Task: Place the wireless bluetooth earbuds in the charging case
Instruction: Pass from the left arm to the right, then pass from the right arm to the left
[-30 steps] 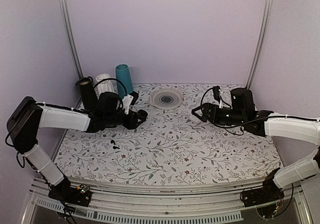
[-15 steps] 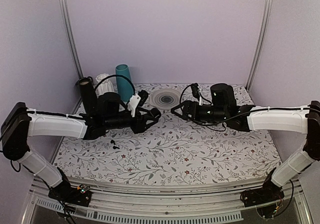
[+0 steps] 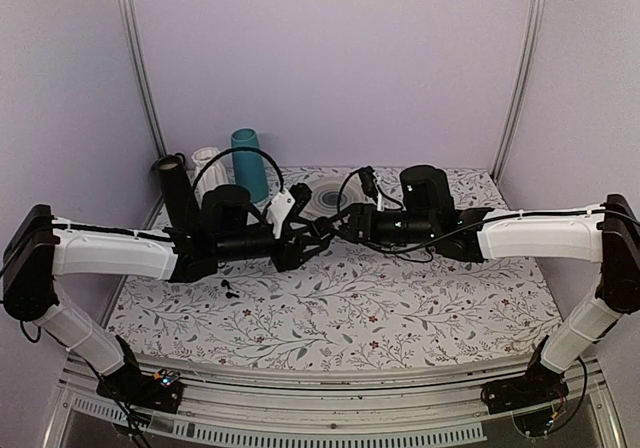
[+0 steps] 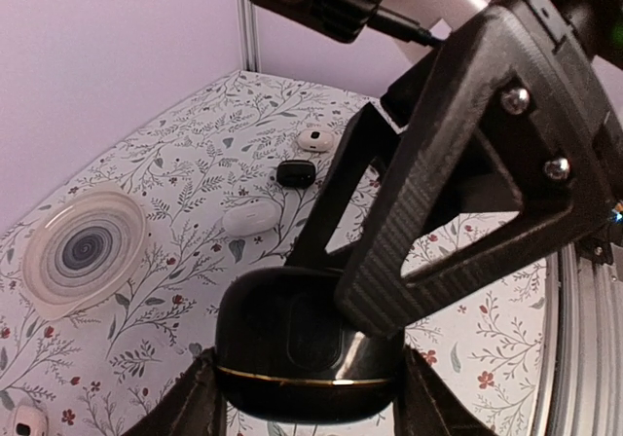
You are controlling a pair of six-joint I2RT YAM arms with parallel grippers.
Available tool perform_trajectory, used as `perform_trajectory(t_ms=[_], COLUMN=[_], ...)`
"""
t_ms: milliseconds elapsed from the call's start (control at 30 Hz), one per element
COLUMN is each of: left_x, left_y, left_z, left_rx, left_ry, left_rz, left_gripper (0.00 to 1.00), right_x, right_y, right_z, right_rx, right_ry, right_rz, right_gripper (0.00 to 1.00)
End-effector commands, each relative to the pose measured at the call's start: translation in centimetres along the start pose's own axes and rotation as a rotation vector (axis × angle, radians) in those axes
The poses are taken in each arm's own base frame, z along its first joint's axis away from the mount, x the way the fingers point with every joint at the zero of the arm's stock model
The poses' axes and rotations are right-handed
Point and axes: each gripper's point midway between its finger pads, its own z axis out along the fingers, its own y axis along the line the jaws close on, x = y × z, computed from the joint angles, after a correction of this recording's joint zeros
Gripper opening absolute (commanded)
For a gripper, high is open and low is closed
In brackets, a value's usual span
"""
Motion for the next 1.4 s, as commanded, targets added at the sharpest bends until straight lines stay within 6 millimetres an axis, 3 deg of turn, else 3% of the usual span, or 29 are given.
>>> perform_trajectory(t_ms=[0,267,533,600,667,767,867,1133,1367], left_x=[-1.9,-1.9,-1.8,-1.7,-1.6,-1.6,-1.8,-3.1,-5.1], left_y=[-0.5,-0.4,-0.4,-0.3,-0.4,-0.3,-0.7,-2.7,-3.8], left_z=[-0.2,0.3,0.6,0.6,0.5,0.3,0.0,-1.9,-4.0], left_rx=[-0.005,-0.011,-0.010,-0.012,-0.012,-0.014,0.002,0.163,0.383], left_ry=[-0.035,-0.030,-0.025,-0.024,-0.023,-0.028,-0.035,-0.058,-0.074], left_rz=[0.043,0.050,0.048,0.046,0.041,0.034,0.038,0.037,-0.048], left_gripper=[0.33,0.33,0.34,0.40,0.51,0.70,0.76,0.79,0.73], right_x=[-0.5,0.4,0.3,0.3,0.4,0.3,0.1,0.3,1.5], right_y=[1.1,1.8,2.3,2.3,2.3,2.1,1.8,2.0,3.2], right_z=[0.4,1.1,1.2,1.1,1.1,0.9,0.4,-1.7,-3.2], right_rx=[-0.041,-0.095,-0.120,-0.120,-0.119,-0.101,-0.063,-0.029,-0.072], right_ry=[-0.003,0.048,0.047,0.048,0.050,0.048,0.042,0.078,0.149], right_rz=[0.007,0.031,0.041,0.037,0.032,0.010,-0.042,-0.264,-0.430], right_gripper=[0.58,0.35,0.20,0.11,0.06,0.04,0.04,0.03,0.03])
